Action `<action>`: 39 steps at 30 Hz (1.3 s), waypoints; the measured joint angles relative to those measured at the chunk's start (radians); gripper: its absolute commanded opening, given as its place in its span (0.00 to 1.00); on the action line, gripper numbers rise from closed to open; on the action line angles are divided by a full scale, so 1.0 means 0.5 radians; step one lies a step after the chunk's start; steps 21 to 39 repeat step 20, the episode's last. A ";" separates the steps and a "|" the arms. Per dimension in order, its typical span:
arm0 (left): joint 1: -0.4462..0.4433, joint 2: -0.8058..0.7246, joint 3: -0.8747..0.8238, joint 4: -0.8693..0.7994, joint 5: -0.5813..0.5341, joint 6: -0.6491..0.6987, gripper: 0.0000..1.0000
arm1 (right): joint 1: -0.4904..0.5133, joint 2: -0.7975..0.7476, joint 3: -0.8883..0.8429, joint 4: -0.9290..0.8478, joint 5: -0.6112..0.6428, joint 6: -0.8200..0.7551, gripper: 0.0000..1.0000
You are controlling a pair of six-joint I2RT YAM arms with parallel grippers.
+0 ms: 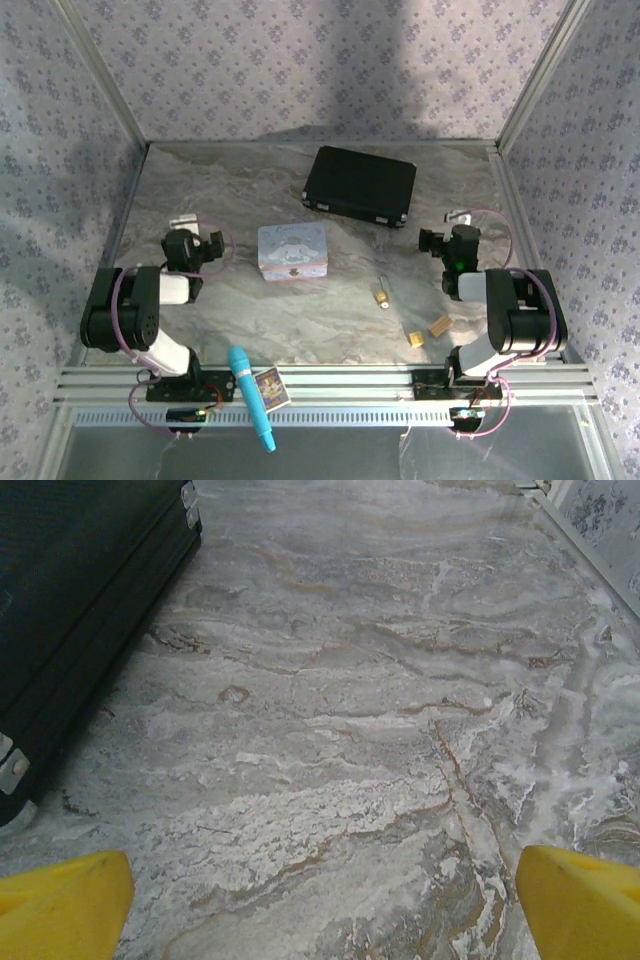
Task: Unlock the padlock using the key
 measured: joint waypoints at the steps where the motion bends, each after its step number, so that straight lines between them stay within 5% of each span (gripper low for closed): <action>1: 0.000 0.000 0.005 0.014 0.005 0.004 1.00 | 0.000 0.000 0.000 0.008 0.000 0.000 0.99; 39: 0.000 0.000 0.009 0.029 0.005 0.017 1.00 | -0.013 0.000 0.000 0.030 -0.056 -0.011 0.99</action>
